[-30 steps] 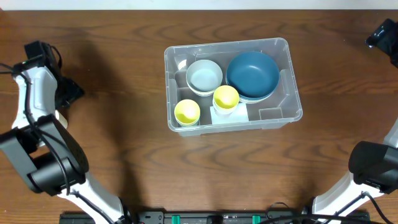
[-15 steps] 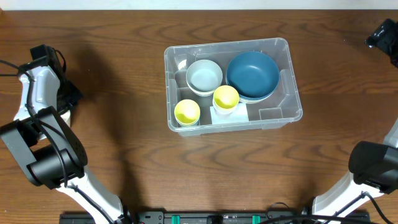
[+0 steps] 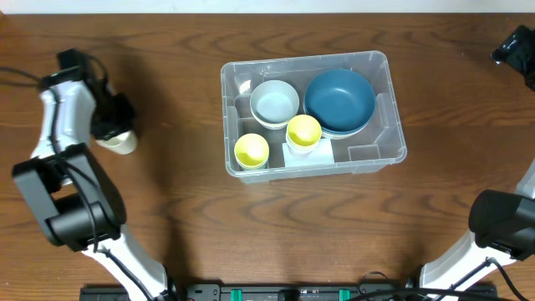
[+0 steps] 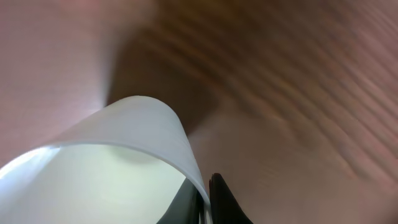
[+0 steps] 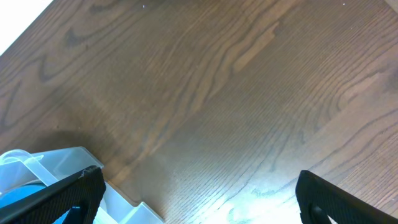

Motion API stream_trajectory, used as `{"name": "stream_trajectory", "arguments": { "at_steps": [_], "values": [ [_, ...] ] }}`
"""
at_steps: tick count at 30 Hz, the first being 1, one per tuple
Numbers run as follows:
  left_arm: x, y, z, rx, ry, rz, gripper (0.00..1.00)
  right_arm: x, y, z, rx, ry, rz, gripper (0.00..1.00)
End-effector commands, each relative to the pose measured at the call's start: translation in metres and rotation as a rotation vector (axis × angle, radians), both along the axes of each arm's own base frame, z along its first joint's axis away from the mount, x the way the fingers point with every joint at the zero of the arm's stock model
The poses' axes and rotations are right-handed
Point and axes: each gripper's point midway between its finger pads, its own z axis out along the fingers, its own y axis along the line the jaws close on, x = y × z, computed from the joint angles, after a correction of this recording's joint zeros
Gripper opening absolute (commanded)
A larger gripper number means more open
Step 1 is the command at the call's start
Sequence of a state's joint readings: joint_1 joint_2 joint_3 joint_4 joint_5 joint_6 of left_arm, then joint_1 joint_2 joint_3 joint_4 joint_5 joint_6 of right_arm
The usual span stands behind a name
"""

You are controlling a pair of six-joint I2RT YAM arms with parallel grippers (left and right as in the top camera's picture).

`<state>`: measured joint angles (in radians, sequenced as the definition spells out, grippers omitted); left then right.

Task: Pack container
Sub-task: 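Move the left gripper to the cream cup and grasp it, then carry the cream cup with the left gripper over the bin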

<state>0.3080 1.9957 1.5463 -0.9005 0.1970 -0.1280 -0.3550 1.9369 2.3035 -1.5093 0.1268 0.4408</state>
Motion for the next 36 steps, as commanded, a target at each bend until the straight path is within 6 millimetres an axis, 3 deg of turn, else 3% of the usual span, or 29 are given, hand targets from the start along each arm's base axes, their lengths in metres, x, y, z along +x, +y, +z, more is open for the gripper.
{"name": "stream_trajectory", "arguments": {
  "at_steps": [1, 4, 13, 19, 22, 26, 31, 36],
  "values": [
    [0.008, -0.055, 0.023, -0.071, -0.077, -0.235, 0.06, 0.000, -0.002, -0.004, 0.006, 0.008, -0.019, 0.99],
    [0.009, -0.086, 0.046, -0.044, -0.128, -0.364, 0.06, 0.000, -0.002, -0.004, 0.006, 0.008, -0.019, 0.99],
    [0.002, -0.136, 0.120, 0.126, -0.297, -0.546, 0.06, 0.000, -0.002, -0.004, 0.006, 0.008, -0.019, 0.99],
    [-0.022, -0.178, 0.182, 0.142, -0.472, -0.652, 0.06, 0.000, -0.002, -0.004, 0.006, 0.008, -0.019, 0.99],
    [-0.042, -0.202, 0.204, 0.131, -0.526, -0.714, 0.06, 0.000, -0.002, -0.004, 0.006, 0.008, -0.019, 0.99],
    [-0.072, -0.231, 0.213, 0.105, -0.530, -0.812, 0.06, 0.000, -0.002, -0.004, 0.006, 0.008, -0.019, 0.99],
    [-0.104, -0.257, 0.200, 0.083, -0.448, -0.953, 0.06, 0.000, -0.002, -0.004, 0.006, 0.008, -0.019, 0.99],
    [-0.119, -0.276, 0.187, 0.090, -0.399, -1.107, 0.06, 0.000, -0.002, -0.004, 0.006, 0.008, -0.019, 0.99]
  ]
}}
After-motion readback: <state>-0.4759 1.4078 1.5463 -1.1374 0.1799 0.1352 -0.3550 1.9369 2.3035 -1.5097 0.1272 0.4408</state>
